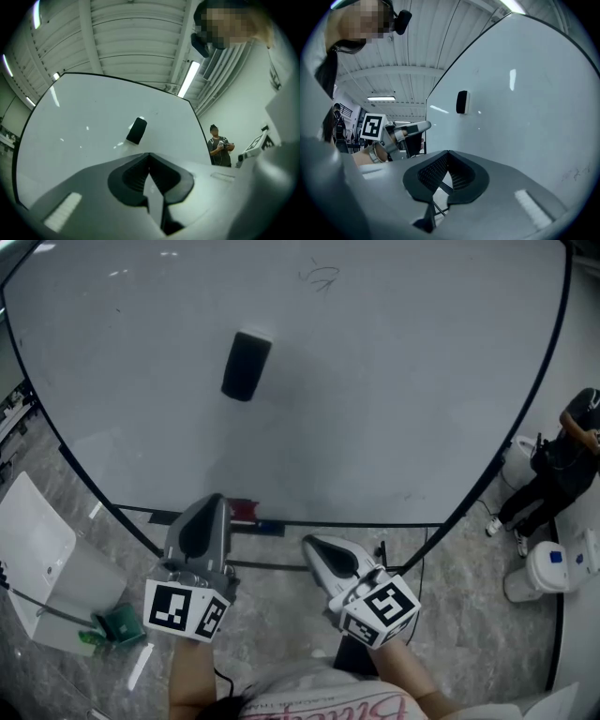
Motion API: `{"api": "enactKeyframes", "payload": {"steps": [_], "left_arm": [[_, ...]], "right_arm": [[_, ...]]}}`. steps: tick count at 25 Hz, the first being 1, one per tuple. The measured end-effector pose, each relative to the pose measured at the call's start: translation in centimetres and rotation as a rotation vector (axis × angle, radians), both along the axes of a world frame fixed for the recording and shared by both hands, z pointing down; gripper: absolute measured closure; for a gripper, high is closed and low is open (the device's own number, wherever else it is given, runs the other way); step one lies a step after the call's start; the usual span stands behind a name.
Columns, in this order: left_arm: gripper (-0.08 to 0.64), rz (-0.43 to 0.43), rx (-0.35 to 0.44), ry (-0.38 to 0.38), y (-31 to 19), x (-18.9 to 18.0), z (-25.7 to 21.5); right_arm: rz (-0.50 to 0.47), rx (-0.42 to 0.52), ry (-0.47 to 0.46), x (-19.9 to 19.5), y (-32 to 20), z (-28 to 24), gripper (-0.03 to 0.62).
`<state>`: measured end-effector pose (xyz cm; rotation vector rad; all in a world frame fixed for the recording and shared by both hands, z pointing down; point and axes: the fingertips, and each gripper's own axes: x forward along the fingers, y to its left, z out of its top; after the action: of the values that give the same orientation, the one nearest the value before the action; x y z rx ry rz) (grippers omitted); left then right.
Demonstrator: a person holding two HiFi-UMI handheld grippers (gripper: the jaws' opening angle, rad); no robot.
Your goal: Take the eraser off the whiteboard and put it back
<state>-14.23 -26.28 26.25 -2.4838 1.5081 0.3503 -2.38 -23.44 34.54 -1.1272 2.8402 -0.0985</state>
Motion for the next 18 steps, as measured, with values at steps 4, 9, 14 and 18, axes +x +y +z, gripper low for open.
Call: {"api": "enactKeyframes", "payload": {"steps": [4,9,14,18], "left_arm": [[0.56,0.002,-0.057,0.06,1.1,-0.8,2.6],[0.56,-0.008,-0.103,0.163,2.3,-1.8,4.5],[0.56,-0.013,-0.129,0.172,2.4,-1.8,6.0],[0.56,-0.006,-0.139,0.189,2.8,-1.3,6.5]], "right_arm": [[0.02,0.015,-0.007,0.1,0.0,-0.2,0.592],[0.032,0.033,0.002,0.4,0.1,-0.4,0.592],[0.032,0.038,0.012,0.4,0.0,-0.3,0.592],[0.027,0.041,0.018,0.2,0.1,-0.3,0.592]]}}
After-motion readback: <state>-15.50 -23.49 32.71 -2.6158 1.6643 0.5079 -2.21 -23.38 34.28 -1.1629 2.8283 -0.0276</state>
